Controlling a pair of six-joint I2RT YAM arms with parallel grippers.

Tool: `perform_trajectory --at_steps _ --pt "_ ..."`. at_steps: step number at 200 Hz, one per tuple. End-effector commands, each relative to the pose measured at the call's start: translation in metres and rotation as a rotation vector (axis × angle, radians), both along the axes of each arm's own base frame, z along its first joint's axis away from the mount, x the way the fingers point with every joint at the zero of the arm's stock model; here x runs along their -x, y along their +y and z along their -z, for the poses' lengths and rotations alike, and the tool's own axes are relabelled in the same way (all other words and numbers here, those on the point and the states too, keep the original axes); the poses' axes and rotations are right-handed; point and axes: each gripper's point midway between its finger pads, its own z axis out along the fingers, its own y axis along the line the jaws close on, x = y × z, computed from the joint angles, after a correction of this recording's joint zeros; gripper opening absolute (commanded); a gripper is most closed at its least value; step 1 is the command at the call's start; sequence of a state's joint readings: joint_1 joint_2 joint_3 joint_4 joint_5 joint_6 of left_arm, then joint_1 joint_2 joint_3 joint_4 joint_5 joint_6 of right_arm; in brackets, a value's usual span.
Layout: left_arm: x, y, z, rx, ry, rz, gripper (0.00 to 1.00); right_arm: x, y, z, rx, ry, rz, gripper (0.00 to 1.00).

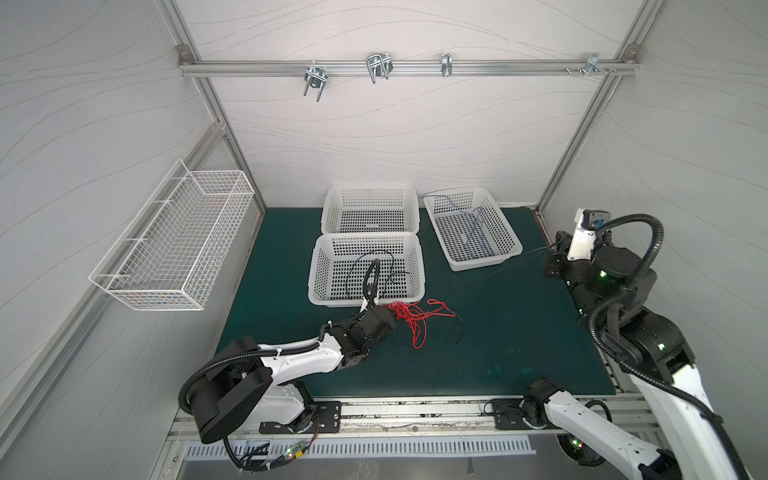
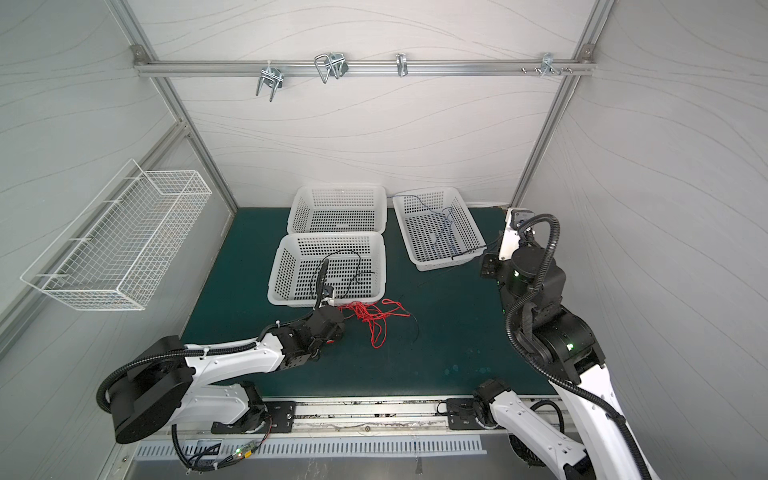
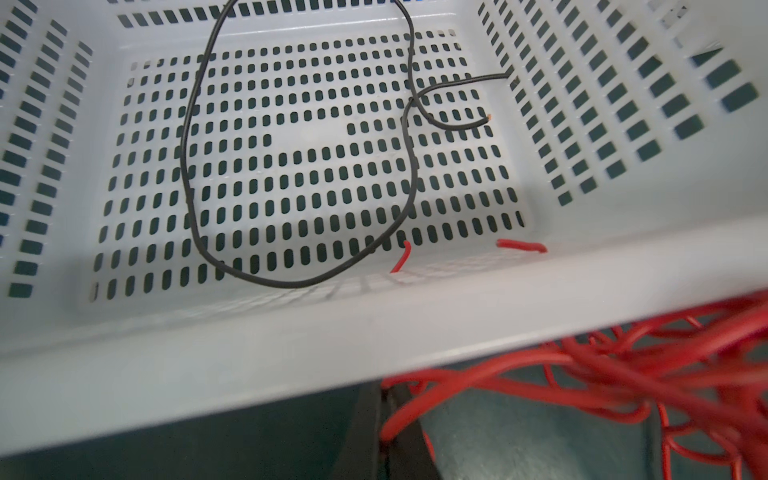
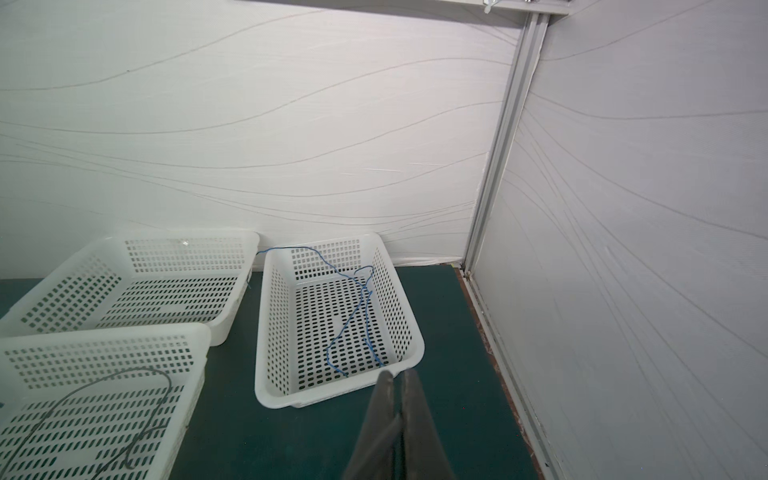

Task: Untangle the cables
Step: 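Pull the black wire far out toward the side wall with the right gripper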

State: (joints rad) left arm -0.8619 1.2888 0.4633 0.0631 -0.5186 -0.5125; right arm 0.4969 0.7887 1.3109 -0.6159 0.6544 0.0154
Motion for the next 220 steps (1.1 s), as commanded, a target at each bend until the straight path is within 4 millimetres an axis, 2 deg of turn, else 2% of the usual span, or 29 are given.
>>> perform_trajectory --at_steps 1,66,121,145,204,220 --pt "-0.004 0.007 -0.003 -0.003 -0.025 -0.042 0.00 0.005 -0.020 -0.028 0.029 -0.069 0.077 0.00" --pt "-0.004 0.007 -0.002 -0.015 -0.024 -0.038 0.00 0.008 -0.040 -0.046 0.080 -0.089 0.149 0.00" --pt "-0.005 0.007 -0.001 -0.026 -0.025 -0.035 0.00 0.023 -0.058 -0.074 0.129 -0.150 0.216 0.00" --pt "-0.005 0.007 -0.001 -0.028 -0.026 -0.035 0.00 0.026 -0.058 -0.082 0.128 -0.169 0.211 0.00" --pt "-0.006 0.007 0.001 -0.040 -0.022 -0.031 0.00 0.025 -0.053 -0.088 0.121 -0.182 0.176 0.00" --pt "-0.006 0.005 0.000 -0.035 -0.021 -0.021 0.00 0.024 -0.046 -0.087 0.098 -0.180 0.137 0.00"
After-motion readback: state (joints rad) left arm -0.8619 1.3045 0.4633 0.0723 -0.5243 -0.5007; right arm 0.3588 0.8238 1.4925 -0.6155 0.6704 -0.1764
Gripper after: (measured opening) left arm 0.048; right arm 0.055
